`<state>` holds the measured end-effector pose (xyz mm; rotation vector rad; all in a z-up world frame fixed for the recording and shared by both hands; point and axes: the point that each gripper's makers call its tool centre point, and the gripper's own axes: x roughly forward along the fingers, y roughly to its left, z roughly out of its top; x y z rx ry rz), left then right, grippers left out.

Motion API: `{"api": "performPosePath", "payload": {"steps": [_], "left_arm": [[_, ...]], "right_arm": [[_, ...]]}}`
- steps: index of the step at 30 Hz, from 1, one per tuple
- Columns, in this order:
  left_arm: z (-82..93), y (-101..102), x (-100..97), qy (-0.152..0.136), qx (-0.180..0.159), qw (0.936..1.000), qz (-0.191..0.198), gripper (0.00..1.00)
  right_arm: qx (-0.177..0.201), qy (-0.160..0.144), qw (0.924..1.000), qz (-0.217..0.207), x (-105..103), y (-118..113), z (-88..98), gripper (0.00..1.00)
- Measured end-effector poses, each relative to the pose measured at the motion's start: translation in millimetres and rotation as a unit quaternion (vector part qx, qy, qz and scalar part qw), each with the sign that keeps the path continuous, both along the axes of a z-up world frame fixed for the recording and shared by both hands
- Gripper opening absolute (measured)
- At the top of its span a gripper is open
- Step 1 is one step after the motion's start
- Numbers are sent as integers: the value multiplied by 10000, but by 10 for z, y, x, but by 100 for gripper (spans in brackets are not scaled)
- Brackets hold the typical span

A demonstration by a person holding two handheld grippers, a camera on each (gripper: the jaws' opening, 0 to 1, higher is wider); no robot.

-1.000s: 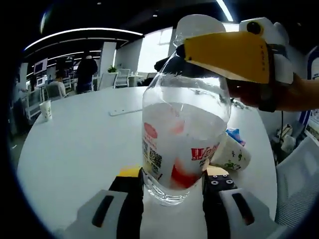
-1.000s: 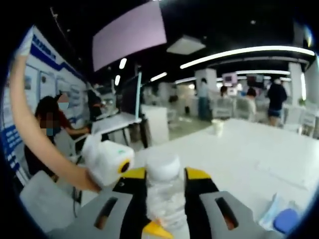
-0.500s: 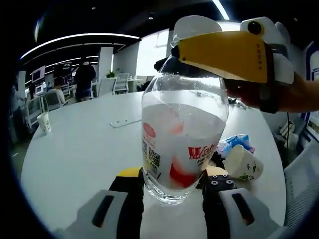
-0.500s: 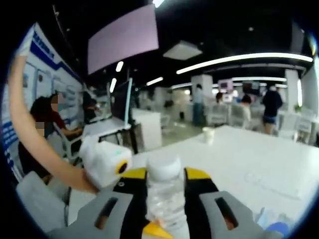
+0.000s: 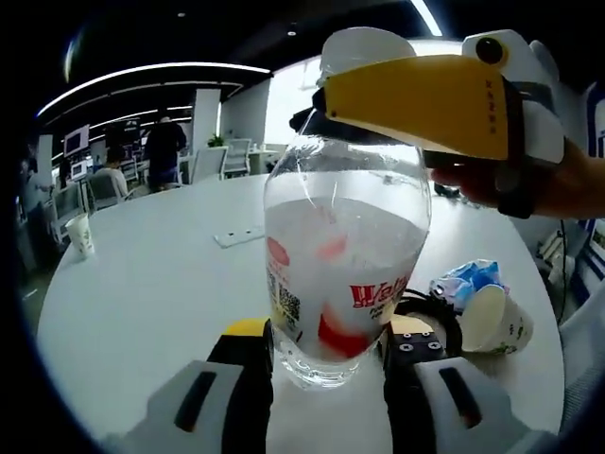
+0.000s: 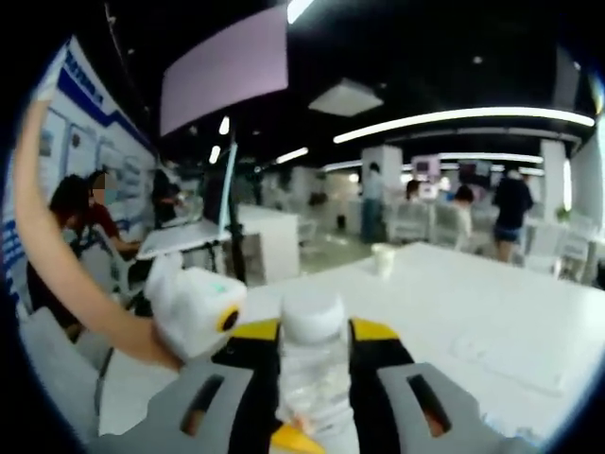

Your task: Arrange the tabletop items into an orderly group along one side of the table until the central work area is clear of visible clutter.

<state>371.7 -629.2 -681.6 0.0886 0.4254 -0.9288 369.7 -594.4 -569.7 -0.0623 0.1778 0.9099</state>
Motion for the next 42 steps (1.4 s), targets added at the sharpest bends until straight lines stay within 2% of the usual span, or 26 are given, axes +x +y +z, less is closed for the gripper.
{"api": "performPosePath", "payload": {"steps": [6,9,14,18,22,29,42], "left_arm": [[-35,-75,186,-75,-12,10000,4,44],[-79,-105,276,-76,-71,9999,42,44],[-138,-148,405,-99,-103,9999,88,44],[-162,-180,503,-120,-163,9996,180,44],[-168,-203,528,-178,-141,9995,218,44],[-196,-174,609,-253,-173,9991,289,43],[-246,-175,678,-363,-268,9987,225,43]], "right_arm": [[110,-90,9998,-107,151,-98,-27,23],[211,-96,9995,-209,333,-182,-80,22],[358,-87,9985,-415,490,-267,-148,22],[454,-203,9978,-446,617,-282,-193,22],[481,-239,9975,-462,673,-288,-225,22],[259,-513,9979,-306,687,-202,-246,22],[347,-561,9972,-362,731,-232,-267,22]]}}
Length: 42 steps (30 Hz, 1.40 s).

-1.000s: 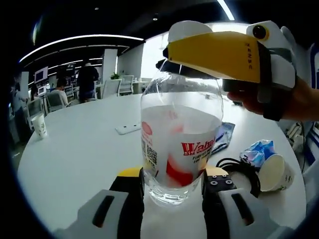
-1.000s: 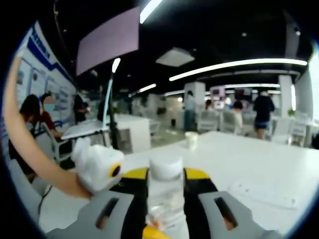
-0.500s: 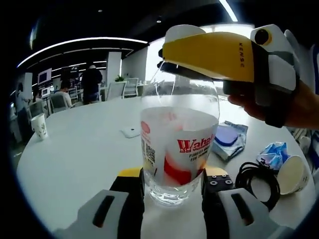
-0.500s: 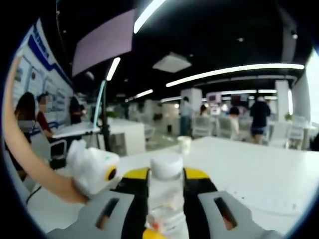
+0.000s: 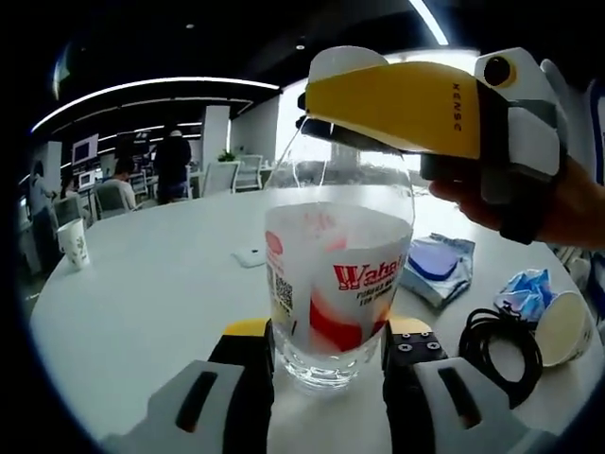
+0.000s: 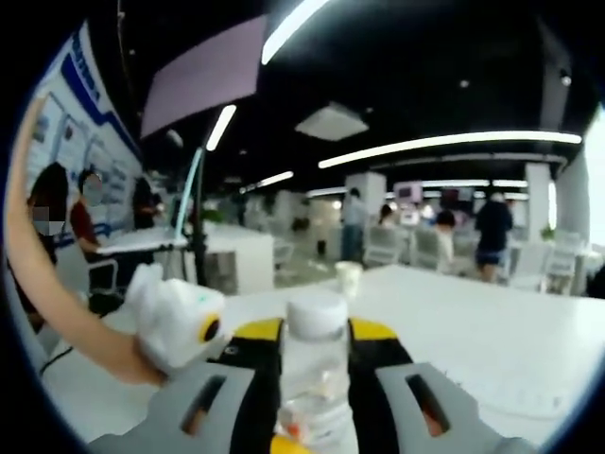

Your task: Arrange the tabletop items into an orderly group along one side of the table until the central work area is clear of visible clutter.

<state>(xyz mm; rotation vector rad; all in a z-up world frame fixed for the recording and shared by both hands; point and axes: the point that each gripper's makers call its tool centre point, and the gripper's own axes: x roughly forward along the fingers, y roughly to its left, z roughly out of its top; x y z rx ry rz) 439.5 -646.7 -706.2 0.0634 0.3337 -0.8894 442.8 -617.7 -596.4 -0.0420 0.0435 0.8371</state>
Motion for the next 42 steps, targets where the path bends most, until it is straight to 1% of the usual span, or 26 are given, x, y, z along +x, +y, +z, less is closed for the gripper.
{"api": "performPosePath", "payload": {"steps": [6,8,13,24,26,27,28,30,31,32,33,34,35,37,39,41,42], "left_arm": [[-10,13,16,2,-62,10000,27,43],[-12,12,22,9,-94,9999,35,43],[-30,12,59,12,-83,9999,69,44],[-47,19,97,33,-112,9999,112,44],[-53,15,102,46,-91,9999,127,44],[-53,13,101,37,-76,9999,129,44],[-54,13,102,63,-94,9998,155,44],[-54,17,102,111,-138,9996,204,45],[-50,23,102,111,-145,9996,221,46],[-29,35,109,113,-206,9993,281,48],[22,54,126,95,-345,9986,378,52],[40,60,130,84,-390,9984,403,59],[116,80,156,-27,-550,9972,498,67],[133,114,158,-27,-555,9970,542,85],[137,145,146,-51,-508,9971,556,92],[143,179,126,-33,-481,9972,575,99],[154,218,113,-47,-448,9970,626,99]], "right_arm": [[96,-42,9999,4,17,2,-2,22],[169,0,9999,2,27,-4,-1,22],[208,5,9998,-4,29,-8,-1,22],[147,2,9999,-30,39,-4,0,23],[124,-42,9999,-34,32,1,4,23],[146,-40,9999,-43,27,1,9,25],[169,-42,9998,-47,20,1,13,30],[235,-55,9996,-128,22,-8,30,45],[236,-78,9996,-160,19,-16,40,49],[251,-116,9995,-171,11,-23,58,52],[295,-175,9993,-173,0,-30,95,56],[322,-210,9991,-173,-6,-35,119,59],[337,-242,9989,-194,-12,-49,149,63],[347,-281,9987,-230,-17,-71,187,72],[372,-293,9986,-236,-35,-98,229,77],[387,-303,9985,-225,-61,-115,258,79],[378,-319,9985,-224,-84,-128,280,80]]}}
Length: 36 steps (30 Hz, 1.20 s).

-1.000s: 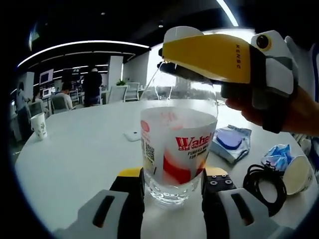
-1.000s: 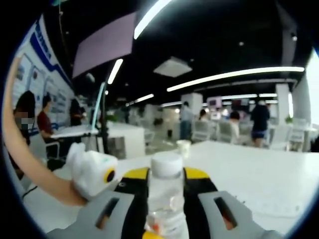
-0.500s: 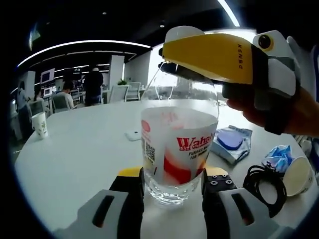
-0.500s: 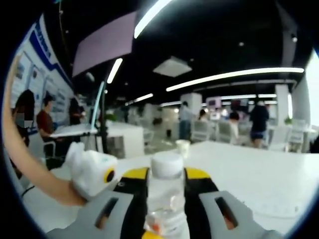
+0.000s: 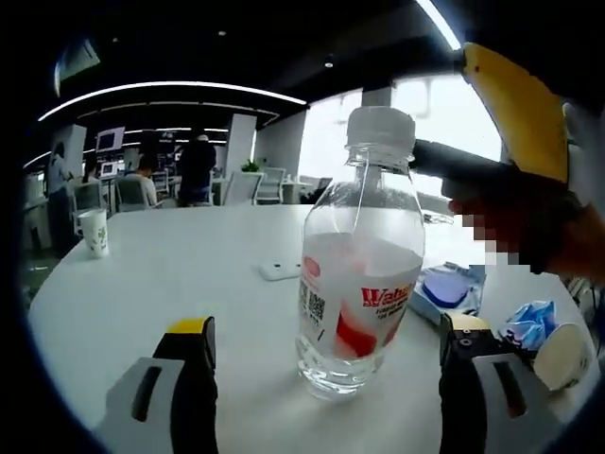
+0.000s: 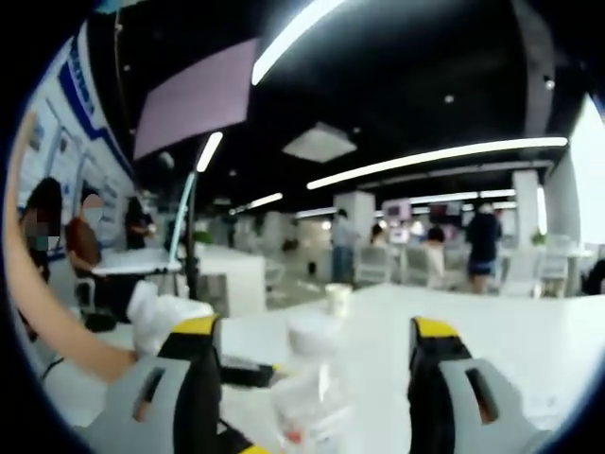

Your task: Arrange the tabletop items into an orderly group along one side of the table until the central work area is clear of visible clutter.

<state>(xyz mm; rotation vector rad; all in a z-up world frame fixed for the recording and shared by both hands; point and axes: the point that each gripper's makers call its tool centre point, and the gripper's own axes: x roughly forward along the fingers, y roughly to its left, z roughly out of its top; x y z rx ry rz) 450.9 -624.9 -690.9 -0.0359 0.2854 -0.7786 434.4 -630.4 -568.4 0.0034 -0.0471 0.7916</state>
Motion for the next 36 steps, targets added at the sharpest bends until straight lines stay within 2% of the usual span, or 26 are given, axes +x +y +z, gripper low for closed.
{"api": "performPosePath", "payload": {"steps": [6,9,12,17,22,27,29,32,36], "left_arm": [[58,96,-107,-37,-4,10000,-37,99],[48,209,-195,-21,162,9999,53,99],[60,308,-253,1,125,9999,115,99],[62,428,-331,65,138,9997,198,99],[85,592,-464,108,217,9994,246,99],[132,769,-645,152,228,9991,323,99],[149,841,-726,163,230,9990,358,99],[161,968,-889,206,447,9984,270,99],[292,1222,-1123,145,541,9981,236,99]], "right_arm": [[-79,-1,10000,11,-152,-76,37,82],[-88,33,10000,6,-240,-124,14,81],[-229,52,9997,40,-344,-161,-27,81],[-251,101,9996,18,-468,-246,-27,81],[-689,1,9975,185,-648,-281,-86,81],[-862,72,9957,321,-889,-363,-148,80],[-1064,109,9934,416,-1026,-409,-224,79],[-1608,187,9852,568,-1237,-489,-385,77],[-1722,408,9813,756,-1507,-557,-430,76]]}}
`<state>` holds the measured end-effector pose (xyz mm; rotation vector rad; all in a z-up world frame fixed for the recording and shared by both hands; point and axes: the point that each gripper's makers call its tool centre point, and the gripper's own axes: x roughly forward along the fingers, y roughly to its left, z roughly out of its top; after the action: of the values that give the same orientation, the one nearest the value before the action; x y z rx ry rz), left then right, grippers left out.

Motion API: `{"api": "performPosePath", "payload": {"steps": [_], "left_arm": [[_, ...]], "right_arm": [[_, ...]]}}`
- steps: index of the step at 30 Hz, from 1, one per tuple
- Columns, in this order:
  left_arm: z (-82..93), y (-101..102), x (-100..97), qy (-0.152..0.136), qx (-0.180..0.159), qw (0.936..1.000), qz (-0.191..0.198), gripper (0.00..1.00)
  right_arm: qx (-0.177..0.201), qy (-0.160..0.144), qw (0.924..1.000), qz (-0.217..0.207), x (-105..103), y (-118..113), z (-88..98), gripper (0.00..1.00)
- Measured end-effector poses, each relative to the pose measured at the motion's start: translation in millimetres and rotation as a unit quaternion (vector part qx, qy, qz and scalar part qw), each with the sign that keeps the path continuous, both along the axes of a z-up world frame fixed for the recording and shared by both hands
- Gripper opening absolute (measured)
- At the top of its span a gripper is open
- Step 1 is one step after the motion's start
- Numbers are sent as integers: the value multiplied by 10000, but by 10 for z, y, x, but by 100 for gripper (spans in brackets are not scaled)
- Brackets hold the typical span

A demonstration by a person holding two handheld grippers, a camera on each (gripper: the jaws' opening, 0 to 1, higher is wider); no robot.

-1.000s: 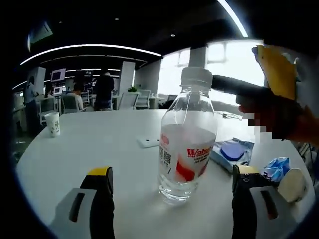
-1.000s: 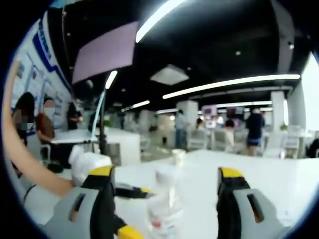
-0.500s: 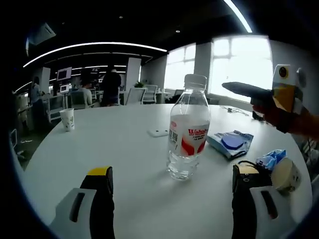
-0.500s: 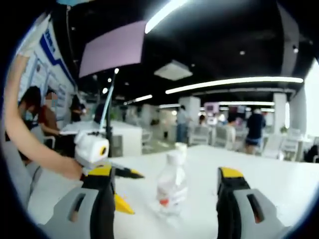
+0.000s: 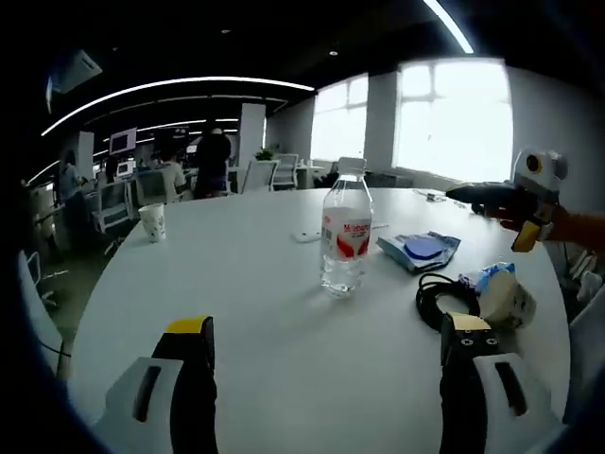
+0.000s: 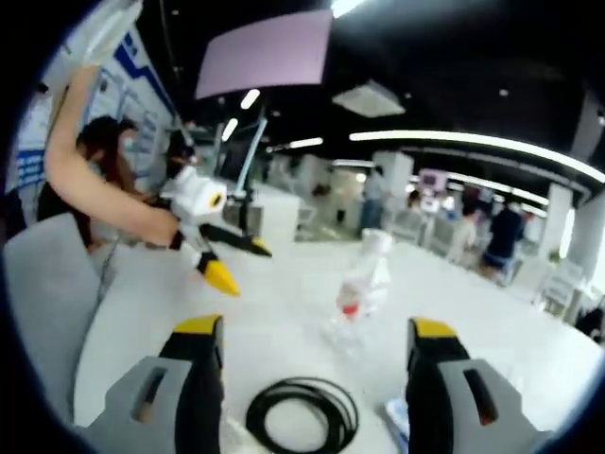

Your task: Arrange the tabletop items into an orderly group along one side of the table until the central work area is clear of visible clutter.

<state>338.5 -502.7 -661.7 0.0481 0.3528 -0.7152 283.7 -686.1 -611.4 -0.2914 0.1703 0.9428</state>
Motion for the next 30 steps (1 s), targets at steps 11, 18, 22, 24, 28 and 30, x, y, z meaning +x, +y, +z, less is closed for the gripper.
{"api": "performPosePath", "payload": {"steps": [11,18,22,24,28,30], "left_arm": [[76,365,-388,-34,22,9996,274,99],[133,244,-666,2,29,9999,117,99],[135,170,-815,93,-27,9999,46,99],[188,50,-915,57,-116,9999,-110,99],[193,-168,-1095,156,-101,9987,-472,99],[151,-243,-1178,278,-34,9977,-618,99]], "right_arm": [[-257,342,9980,467,-355,-163,-187,70],[-761,552,9887,1166,-563,-290,-366,61],[-1025,607,9811,1525,-590,-311,-461,52],[-1125,554,9772,1711,-624,-294,-491,50],[-996,729,9737,1915,-705,-241,-516,46],[-1078,756,9699,2049,-742,-233,-560,45]]}}
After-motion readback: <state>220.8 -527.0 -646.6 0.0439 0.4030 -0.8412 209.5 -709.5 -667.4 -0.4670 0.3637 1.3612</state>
